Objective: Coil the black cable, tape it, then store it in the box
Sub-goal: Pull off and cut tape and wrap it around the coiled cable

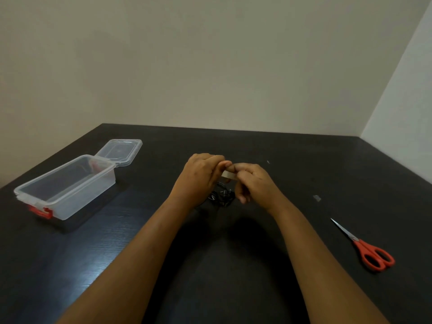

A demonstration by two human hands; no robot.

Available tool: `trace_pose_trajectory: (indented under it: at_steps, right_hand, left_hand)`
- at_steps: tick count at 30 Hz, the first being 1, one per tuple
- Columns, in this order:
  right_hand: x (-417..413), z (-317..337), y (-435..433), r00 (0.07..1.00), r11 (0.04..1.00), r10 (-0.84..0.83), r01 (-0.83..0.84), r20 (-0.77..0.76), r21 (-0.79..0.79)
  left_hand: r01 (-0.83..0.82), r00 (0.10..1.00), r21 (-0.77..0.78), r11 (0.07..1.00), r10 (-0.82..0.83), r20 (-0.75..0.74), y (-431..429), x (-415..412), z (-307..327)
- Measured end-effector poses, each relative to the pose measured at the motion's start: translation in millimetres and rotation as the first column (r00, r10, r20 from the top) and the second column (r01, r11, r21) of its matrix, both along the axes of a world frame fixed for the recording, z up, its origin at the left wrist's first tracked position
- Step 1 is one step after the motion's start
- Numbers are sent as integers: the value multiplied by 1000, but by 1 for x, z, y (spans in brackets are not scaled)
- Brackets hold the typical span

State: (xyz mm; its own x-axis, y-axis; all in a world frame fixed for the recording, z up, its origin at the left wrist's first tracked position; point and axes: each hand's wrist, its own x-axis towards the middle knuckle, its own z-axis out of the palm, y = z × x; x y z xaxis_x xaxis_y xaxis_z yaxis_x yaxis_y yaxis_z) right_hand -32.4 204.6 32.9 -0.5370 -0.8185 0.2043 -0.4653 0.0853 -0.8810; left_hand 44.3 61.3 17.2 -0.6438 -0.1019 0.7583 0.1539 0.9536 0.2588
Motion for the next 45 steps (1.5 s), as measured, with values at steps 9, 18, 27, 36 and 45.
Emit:
trace_pose_trajectory:
  at_steps: [9,18,27,36,45]
  right_hand:
    - [1,1,0,998,1000,-31,31,-55,4]
    - [-1,-3,-1,997,999,-44,46,-69,16]
    - [1,0,-1,999,1000,-13,12,-31,-25]
    - [-2,-3,0,991,997,-73,73,-113,4]
    - [-4,-5,0,965,995,-88,75,-248,-62]
  left_hand:
    - [-2,1000,10,1000,1,23,1,0,0]
    - [-12,1000,-35,999,13,13,2,1,1]
    - [13,997,40,999,-16,70,0,1,2]
    - [21,998,2,1000,-21,60,-1,-1,0]
    - [27,999,143,989,-32,36,-11,-1,2]
